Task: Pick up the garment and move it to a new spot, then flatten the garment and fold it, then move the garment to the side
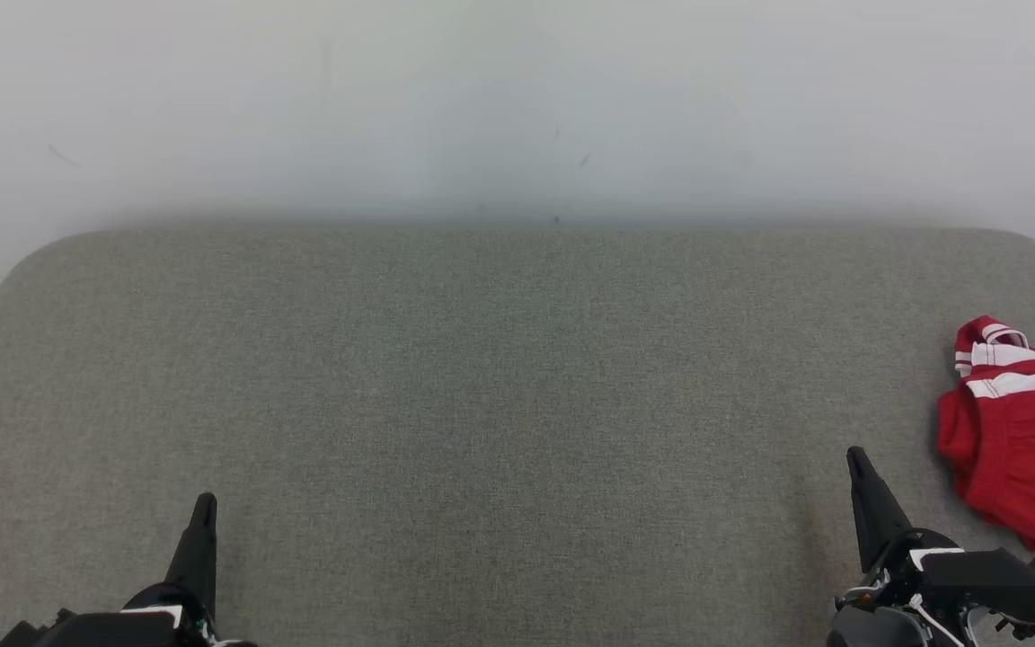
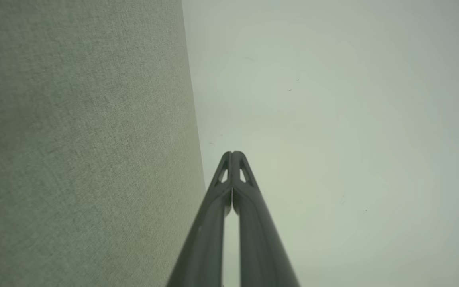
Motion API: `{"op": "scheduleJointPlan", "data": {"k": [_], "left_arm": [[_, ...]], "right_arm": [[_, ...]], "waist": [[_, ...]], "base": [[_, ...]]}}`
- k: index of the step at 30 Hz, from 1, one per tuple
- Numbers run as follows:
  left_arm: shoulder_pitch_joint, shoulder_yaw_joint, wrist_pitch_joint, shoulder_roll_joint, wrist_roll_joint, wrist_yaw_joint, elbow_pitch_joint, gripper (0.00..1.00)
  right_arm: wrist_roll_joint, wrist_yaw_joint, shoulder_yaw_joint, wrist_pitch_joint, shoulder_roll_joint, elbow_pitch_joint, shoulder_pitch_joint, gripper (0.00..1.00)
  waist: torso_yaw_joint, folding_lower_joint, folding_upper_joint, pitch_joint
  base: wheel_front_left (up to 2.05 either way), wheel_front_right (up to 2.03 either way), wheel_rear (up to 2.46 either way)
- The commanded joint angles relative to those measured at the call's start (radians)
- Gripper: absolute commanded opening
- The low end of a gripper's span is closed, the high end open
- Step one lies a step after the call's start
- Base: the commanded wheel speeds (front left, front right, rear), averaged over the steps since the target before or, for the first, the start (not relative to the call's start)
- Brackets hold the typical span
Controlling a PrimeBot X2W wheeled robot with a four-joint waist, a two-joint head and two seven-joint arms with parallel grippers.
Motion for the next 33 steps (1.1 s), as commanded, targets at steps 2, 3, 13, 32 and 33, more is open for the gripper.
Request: {"op": "scheduleJointPlan", "data": {"k": [2, 3, 13, 32, 33], "left_arm": [[-0.009, 0.003, 0.000, 0.004, -0.005, -0.001, -0.003, 0.00], [-0.009, 0.003, 0.000, 0.004, -0.005, -0.001, -0.003, 0.00], [-0.009, 0.003, 0.000, 0.004, -0.005, -0.001, -0.003, 0.00], [-0.009, 0.003, 0.000, 0.004, -0.005, -0.001, -0.003, 0.00], [-0.009, 0.003, 0.000, 0.004, -0.005, -0.001, -0.003, 0.00]], "right_arm": [[0.001, 0.001, -0.001, 0.003, 0.000, -0.001, -0.007, 0.00], [0.001, 0.001, -0.001, 0.003, 0.000, -0.001, -0.007, 0.00], [0.001, 0.001, -0.001, 0.003, 0.000, -0.001, -0.007, 0.00], [0.001, 0.001, -0.001, 0.003, 0.000, -0.001, -0.007, 0.00], [0.001, 0.001, -0.001, 0.003, 0.000, -0.001, -0.007, 0.00]], "waist": [[0.000, 0.0000, 0.0000, 0.000], [0.000, 0.0000, 0.0000, 0.000], [0.000, 0.0000, 0.0000, 0.000], [0.000, 0.0000, 0.0000, 0.000], [0.000, 0.0000, 0.0000, 0.000]], "base": [[0.00, 0.00, 0.00], [0.00, 0.00, 0.00], [0.00, 0.00, 0.00], [0.00, 0.00, 0.00], [0.00, 0.00, 0.00]]}}
